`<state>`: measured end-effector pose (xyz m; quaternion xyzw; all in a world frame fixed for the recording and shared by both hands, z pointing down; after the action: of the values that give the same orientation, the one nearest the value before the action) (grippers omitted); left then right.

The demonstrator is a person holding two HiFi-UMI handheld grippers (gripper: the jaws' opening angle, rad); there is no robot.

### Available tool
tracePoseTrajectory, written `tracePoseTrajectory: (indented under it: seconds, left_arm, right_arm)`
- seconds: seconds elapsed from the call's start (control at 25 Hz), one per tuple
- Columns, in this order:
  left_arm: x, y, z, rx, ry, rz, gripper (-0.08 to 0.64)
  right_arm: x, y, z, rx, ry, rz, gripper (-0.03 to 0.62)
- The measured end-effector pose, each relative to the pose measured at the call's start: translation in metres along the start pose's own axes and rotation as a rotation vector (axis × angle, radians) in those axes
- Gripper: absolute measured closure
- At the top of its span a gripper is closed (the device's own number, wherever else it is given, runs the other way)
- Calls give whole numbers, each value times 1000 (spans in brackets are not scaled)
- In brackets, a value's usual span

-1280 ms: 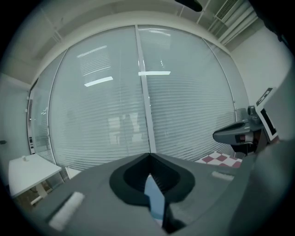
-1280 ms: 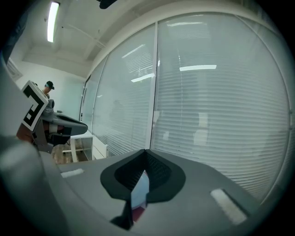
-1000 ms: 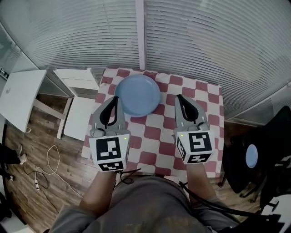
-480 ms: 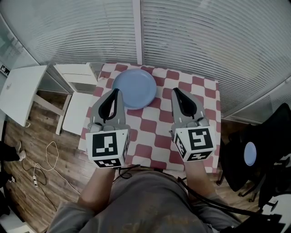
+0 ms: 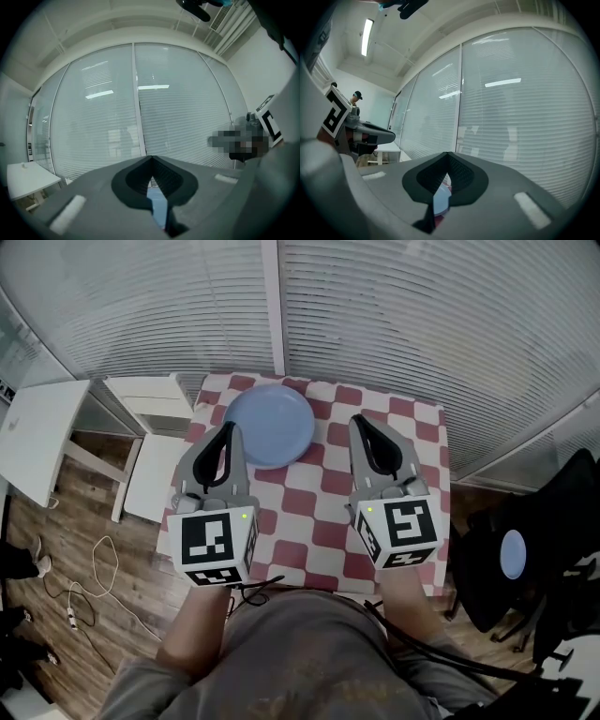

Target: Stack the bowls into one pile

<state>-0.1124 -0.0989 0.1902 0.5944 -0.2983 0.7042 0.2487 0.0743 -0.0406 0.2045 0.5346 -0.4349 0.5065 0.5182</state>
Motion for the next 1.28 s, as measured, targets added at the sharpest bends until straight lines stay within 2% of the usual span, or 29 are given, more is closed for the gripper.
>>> tracePoseTrajectory:
  seconds: [1.28]
  left_arm:
    - [6,-29,33,62,43,22,560]
  right_arm:
    - [12,-34,0,28,-4,37,568]
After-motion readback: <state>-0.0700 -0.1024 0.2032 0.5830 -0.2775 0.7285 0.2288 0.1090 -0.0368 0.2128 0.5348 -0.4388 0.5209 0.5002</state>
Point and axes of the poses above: the fingertips, and each gripper's own axes: z forward along the fingers, y to its left, x out of its underside, the point moved 4 cm from there along -z, backward along the fingers, and after that the axes turned 9 degrees about x, right-handed, at the moved point
